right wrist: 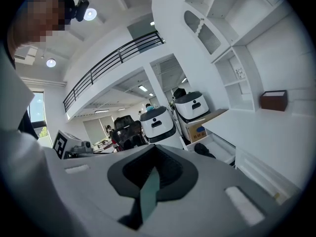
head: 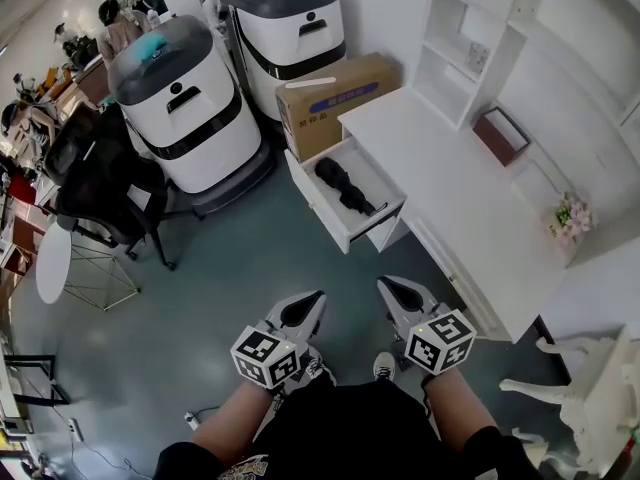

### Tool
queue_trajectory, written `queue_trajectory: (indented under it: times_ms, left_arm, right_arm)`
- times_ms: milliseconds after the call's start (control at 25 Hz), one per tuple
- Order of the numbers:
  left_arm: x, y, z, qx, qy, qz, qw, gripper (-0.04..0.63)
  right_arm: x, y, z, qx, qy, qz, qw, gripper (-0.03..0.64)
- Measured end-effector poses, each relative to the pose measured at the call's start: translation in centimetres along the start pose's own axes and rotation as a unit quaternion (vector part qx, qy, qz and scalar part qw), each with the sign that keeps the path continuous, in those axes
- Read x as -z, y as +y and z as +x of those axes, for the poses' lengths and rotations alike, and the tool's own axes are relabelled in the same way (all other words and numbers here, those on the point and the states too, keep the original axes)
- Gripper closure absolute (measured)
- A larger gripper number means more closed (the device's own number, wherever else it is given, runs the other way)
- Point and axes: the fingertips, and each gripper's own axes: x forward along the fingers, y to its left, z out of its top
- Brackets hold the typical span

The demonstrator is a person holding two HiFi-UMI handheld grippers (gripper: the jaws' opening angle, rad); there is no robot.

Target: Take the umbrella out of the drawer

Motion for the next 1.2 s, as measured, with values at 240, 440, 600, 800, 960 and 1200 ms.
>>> queue_trajectory:
  times_ms: [240,440,600,800,960,1200]
  left_arm:
    - [-0.4,3.1,-1.9,0.019,0.005,-0.001,0.9998,0.595]
    - [-0.7,5.0,-3.5,0.032,0.009,0.008,0.9994,0.595]
    - [-1.1,6.3,-4.4,0.031,0.007,0.009,0.9995,0.595]
    - [-1.4,7.2,-4.5,0.029,0.006,0.008,0.9995,0.595]
    - [-1.8,8.4,-4.0,0.018,0.007,0.006,0.9998,0.595]
    - [-2.8,10.7,-1.8,-0.007,0.004,-0.001,1.0000,0.595]
  right_arm:
    - [0.3,1.6,2.2,0.027,-0.007,-0.002,1.000,0.588]
    - [0.5,2.8,3.8,0.043,-0.013,-0.004,0.999,0.586]
    - [0.6,3.3,4.8,0.051,-0.014,-0.004,0.999,0.578]
    - [0.2,2.9,6.0,0.053,-0.012,-0.007,0.999,0.571]
    - [-0.2,1.9,7.9,0.044,-0.002,-0.008,0.999,0.554]
    - [-1.1,-2.0,11.5,0.033,0.022,-0.012,0.999,0.531]
